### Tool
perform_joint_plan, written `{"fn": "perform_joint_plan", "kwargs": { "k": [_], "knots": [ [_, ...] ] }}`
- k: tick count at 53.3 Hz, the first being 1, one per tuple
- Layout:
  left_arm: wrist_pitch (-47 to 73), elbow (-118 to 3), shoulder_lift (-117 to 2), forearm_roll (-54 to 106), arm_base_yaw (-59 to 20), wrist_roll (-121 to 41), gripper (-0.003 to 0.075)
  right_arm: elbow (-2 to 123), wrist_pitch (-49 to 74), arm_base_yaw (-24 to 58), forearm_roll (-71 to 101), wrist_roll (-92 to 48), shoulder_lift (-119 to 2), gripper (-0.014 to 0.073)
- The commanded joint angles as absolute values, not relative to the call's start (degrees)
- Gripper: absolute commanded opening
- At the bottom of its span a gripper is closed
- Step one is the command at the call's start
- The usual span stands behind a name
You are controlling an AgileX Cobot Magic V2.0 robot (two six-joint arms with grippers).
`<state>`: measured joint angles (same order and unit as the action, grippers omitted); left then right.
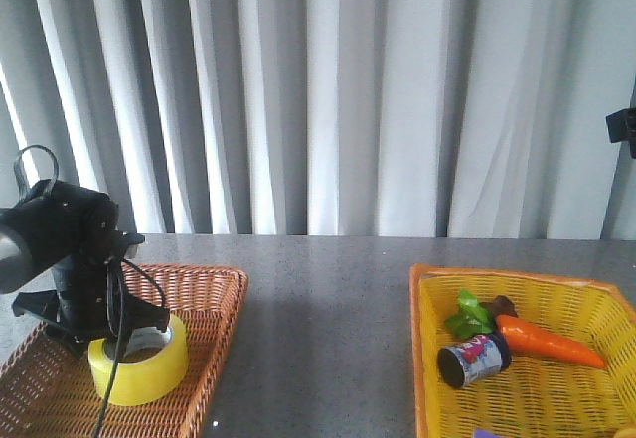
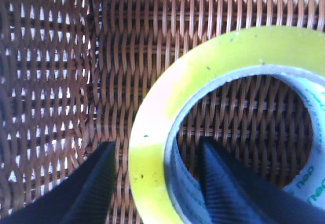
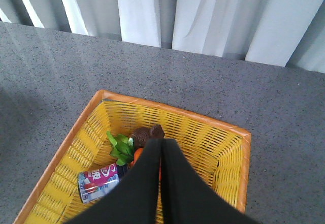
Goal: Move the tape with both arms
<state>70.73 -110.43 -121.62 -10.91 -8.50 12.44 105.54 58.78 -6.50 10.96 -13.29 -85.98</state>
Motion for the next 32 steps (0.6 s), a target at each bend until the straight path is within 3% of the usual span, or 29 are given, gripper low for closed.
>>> {"fn": "perform_joint_plan", "kwargs": {
  "k": [1,16,32],
  "knots": [
    [71.3,-112.2,-117.6,-11.3,-8.6,13.0,0.0434,106.9,55.1,-6.8,11.4,-13.8,-83.9,-0.0008],
    [65.7,-112.3,-113.7,-10.7,-8.6,12.5,0.0433,106.9,55.1,-6.8,11.4,-13.8,-83.9,-0.0008],
    [56.0,-112.3,-100.6,-7.7,-8.6,12.4,0.0433,106.9,55.1,-6.8,11.4,-13.8,-83.9,-0.0008]
  ]
}}
